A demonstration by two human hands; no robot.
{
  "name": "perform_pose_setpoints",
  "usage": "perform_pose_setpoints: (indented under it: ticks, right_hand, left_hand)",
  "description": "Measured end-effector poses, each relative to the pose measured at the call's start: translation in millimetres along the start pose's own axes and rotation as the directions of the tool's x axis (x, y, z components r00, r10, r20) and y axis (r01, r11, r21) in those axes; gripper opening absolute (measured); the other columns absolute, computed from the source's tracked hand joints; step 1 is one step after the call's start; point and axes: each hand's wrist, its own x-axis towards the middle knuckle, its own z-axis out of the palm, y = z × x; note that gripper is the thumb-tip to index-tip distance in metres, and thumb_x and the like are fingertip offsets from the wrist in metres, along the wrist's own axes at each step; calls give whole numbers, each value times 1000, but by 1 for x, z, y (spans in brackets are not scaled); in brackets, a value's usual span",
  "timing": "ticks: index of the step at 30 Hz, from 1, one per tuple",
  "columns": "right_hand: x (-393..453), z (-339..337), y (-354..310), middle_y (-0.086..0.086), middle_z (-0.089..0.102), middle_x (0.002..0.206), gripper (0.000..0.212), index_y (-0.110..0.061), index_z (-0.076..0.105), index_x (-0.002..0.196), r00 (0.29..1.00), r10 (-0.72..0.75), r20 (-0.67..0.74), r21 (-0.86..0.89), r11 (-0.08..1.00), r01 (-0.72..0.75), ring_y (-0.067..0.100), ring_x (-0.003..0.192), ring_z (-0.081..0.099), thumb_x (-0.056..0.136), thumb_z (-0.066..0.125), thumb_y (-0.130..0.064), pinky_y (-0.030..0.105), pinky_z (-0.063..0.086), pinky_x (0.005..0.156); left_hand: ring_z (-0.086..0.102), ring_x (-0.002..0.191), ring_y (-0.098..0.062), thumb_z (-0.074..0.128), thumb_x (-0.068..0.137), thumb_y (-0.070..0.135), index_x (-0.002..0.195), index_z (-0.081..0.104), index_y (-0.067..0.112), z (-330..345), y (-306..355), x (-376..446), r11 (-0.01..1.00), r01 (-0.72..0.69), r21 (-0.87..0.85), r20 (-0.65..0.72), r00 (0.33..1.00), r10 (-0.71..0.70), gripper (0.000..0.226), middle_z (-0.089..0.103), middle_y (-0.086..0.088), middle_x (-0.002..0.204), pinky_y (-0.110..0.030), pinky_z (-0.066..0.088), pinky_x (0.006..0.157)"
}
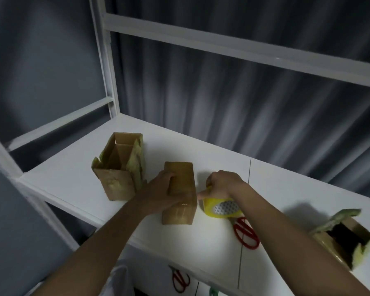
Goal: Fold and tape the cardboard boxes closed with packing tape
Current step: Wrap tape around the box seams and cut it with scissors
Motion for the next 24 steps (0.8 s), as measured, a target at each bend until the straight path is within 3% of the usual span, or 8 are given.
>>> perform_pose_setpoints:
  ticks: [3,5,8,12,15,18,21,24]
  right_hand:
    - [-6,7,4,-6,61,108,73,-31,62,111,998,48,-42,71,996,-45,19,102,57,62,56,-84,31,44,82]
    - [-10,15,11,-9,57,104,63,-31,60,109,989,37,-143,249,969,0,17,101,55,64,63,-74,32,44,83]
    - [-17,31,43,-8,59,90,37,-21,65,92,969,39,-246,696,703,148,15,90,60,70,77,-49,29,47,82]
    - [-32,43,65,1,70,75,45,-16,69,75,996,73,-50,902,432,14,20,76,70,59,77,-58,40,55,79]
    - [-33,20,57,1,67,66,41,-16,65,64,977,81,-196,853,506,129,16,68,68,67,75,-56,36,54,73]
    - [-33,-20,51,-1,66,83,39,-18,64,78,942,38,-333,720,655,229,14,79,64,76,70,-56,32,52,73]
    - [-30,-43,37,-6,60,90,39,-27,60,86,963,-85,-257,476,856,202,13,86,58,78,59,-66,31,50,73]
    - [-26,-51,24,-4,61,91,30,-28,62,84,965,-125,-233,500,835,229,17,89,59,85,55,-58,39,52,80]
  left_hand:
    - [17,141,-37,44,62,88,149,-2,18,20,28,3,971,124,203,-63,992,-113,120,3,-7,157,-56,23,111]
    - [11,140,-38,51,65,83,148,-3,20,29,30,4,971,120,208,-96,990,-102,118,-3,-6,156,-52,25,109]
    - [10,139,-36,65,71,66,149,-3,22,29,23,5,988,127,84,-95,988,-119,112,-10,-3,153,-42,30,107]
    - [17,137,-34,74,65,58,149,5,22,33,18,9,996,84,-28,-184,979,-88,115,-7,3,151,-41,35,105]
    - [26,134,-30,79,64,53,148,10,29,35,10,14,951,66,-302,-214,967,-136,112,1,8,147,-41,39,103]
    - [28,134,-27,73,64,50,147,11,39,48,8,10,794,48,-606,-182,964,-196,104,5,1,149,-34,37,98]
    - [12,143,-24,51,59,72,142,11,47,57,-3,7,908,-148,-391,-367,930,-7,95,8,-3,156,-41,19,114]
    - [-10,142,-5,17,62,94,144,8,40,36,-21,10,960,-272,-60,-241,938,251,98,-2,9,156,-37,-8,114]
